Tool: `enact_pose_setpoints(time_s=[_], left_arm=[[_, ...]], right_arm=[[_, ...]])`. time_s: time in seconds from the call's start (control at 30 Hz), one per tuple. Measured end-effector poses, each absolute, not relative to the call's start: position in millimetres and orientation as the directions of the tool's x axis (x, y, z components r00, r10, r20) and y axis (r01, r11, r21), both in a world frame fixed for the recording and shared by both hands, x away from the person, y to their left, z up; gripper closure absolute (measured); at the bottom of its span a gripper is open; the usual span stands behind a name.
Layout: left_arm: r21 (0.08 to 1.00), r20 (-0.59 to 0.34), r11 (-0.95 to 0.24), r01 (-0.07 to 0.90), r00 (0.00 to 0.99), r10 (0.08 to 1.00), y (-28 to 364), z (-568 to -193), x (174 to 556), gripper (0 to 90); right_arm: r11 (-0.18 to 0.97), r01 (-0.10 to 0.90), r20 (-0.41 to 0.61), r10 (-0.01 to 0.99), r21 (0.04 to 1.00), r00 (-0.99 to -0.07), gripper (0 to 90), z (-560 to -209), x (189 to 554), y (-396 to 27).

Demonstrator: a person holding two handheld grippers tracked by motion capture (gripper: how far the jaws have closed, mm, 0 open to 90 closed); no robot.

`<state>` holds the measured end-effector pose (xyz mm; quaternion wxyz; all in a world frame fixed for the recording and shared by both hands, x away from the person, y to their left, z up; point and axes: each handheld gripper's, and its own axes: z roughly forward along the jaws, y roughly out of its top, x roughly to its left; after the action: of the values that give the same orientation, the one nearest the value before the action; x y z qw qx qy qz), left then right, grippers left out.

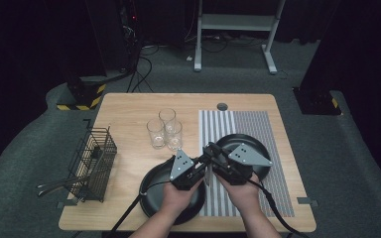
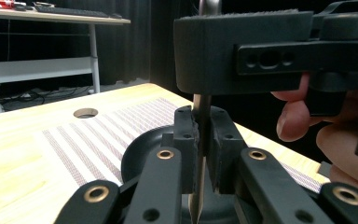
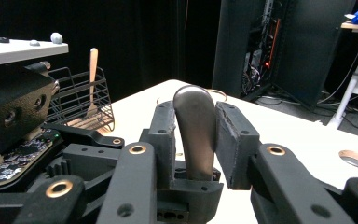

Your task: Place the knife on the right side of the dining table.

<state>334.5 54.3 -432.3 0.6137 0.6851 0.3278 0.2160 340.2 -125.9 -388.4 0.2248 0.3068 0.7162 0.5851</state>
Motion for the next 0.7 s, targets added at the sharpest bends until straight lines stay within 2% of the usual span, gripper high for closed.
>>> enact_pose_setpoints(time_s=[0.43,0.7], left_arm=[[0.982,-0.106,-0.034,0.185,0.691,0.715,53.7,-432.0,334.3,82.9],[0.982,-0.104,-0.038,0.186,0.693,0.713,54.3,-431.5,334.2,82.8]], right_arm=[[0.14,0.175,0.026,0.705,0.975,-0.709,68.9,-388.7,341.2,-125.3],[0.16,0.164,0.005,0.704,0.973,-0.711,71.9,-388.7,340.4,-124.4]])
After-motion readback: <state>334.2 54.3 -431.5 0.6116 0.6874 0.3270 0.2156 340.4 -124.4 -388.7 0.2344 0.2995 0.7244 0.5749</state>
